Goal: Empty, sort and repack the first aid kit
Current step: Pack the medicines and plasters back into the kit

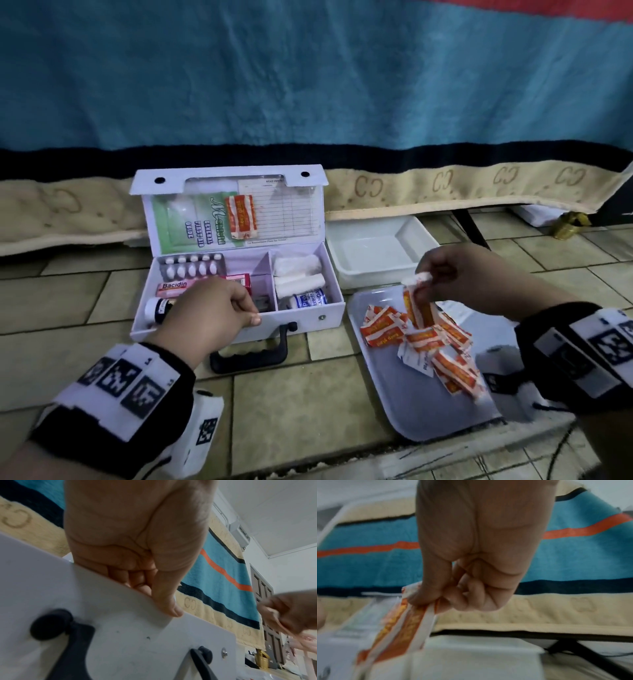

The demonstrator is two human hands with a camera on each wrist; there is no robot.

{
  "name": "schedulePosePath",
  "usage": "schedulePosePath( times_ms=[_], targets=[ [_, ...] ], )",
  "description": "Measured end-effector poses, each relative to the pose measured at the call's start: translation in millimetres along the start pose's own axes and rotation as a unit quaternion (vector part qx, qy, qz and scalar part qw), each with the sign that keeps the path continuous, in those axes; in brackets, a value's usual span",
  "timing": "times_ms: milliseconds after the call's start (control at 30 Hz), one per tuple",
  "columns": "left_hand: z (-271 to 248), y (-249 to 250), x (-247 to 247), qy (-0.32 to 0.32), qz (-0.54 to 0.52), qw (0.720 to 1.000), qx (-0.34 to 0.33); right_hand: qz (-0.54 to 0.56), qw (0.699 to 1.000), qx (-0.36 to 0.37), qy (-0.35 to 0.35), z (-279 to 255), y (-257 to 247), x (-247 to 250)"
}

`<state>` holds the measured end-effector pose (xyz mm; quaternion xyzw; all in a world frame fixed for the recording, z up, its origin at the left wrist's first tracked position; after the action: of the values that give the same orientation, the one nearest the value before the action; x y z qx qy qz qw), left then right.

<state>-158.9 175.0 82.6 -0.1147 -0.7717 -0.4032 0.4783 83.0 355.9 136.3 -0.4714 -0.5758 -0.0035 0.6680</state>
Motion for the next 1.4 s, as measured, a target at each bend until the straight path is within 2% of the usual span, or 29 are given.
schedulePosePath(
  times_ms=[100,200,300,333,367,433,500,567,667,767,867,967,1133,1200,1267,1400],
  targets=[
    [0.9,-0.9,0.0,0.002,-0.005,1.000,-0.002,0.104,0.992,0.072,-0.002,28.1,-48.2,-12.9],
    [-0.2,-1.8,-1.3,-0.001,-0.002,1.000,-0.006,0.182,0.978,0.092,-0.036,68.0,-82.6,-42.8],
    [1.1,-3.6,-2.0,-0.004,-0.019,1.000,-0.005,0.145,0.981,0.069,-0.109,102.9,-97.3,-79.3],
    [1.3,-4.1,-2.1,-0.004,-0.022,1.000,-0.005,0.115,0.985,0.067,-0.110,114.6,-98.5,-84.4],
    [1.8,-4.7,-2.3,-0.004,-0.026,1.000,-0.005,0.093,0.989,0.073,-0.085,125.4,-101.9,-83.5],
    [2.7,-6.2,-2.8,-0.003,-0.034,0.999,-0.005,0.128,0.986,0.107,0.018,142.5,-114.8,-69.3],
    [3.7,-7.8,-3.0,0.001,-0.038,0.999,-0.003,0.220,0.958,0.136,0.121,151.6,-130.0,-49.5],
    [4.4,-9.1,-3.1,0.009,-0.037,0.999,-0.002,0.266,0.938,0.137,0.177,160.8,-137.6,-38.3],
    [3.7,-9.5,-2.8,0.023,-0.036,0.999,-0.004,0.182,0.955,0.130,0.197,172.2,-142.0,-36.3],
    [3.2,-10.8,-3.2,0.031,-0.044,0.999,-0.002,-0.001,0.979,0.135,0.153,174.5,-147.0,-45.8],
    [4.5,-11.6,-3.7,0.026,-0.051,0.998,-0.005,-0.109,0.980,0.127,0.107,171.4,-147.3,-56.6],
    [4.5,-11.7,-4.1,0.022,-0.059,0.998,-0.009,-0.114,0.979,0.125,0.110,171.3,-146.6,-57.0],
    [5.4,-11.1,-3.5,0.017,-0.058,0.998,-0.013,0.023,0.958,0.170,0.232,170.7,-158.8,-32.0],
    [5.4,-11.2,-3.9,0.017,-0.056,0.998,-0.014,0.041,0.950,0.175,0.254,172.4,-160.9,-27.8],
    [5.2,-11.9,-4.2,0.021,-0.053,0.998,-0.013,0.035,0.953,0.176,0.245,175.4,-159.8,-29.8],
    [6.1,-13.2,-5.0,0.018,-0.059,0.998,-0.012,-0.060,0.970,0.164,0.170,180.3,-152.6,-46.3]
  ],
)
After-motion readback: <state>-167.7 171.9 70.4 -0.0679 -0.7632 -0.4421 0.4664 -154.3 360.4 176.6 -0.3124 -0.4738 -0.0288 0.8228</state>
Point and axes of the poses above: each hand's wrist, its own z-axis towards the middle knuckle, its own x-axis out of the back of the hand, y = z × x, the point moved 6 cm from there along z, towards the middle knuckle, and after that the axes turned 5 degrees about x, right-handed, at the moved point
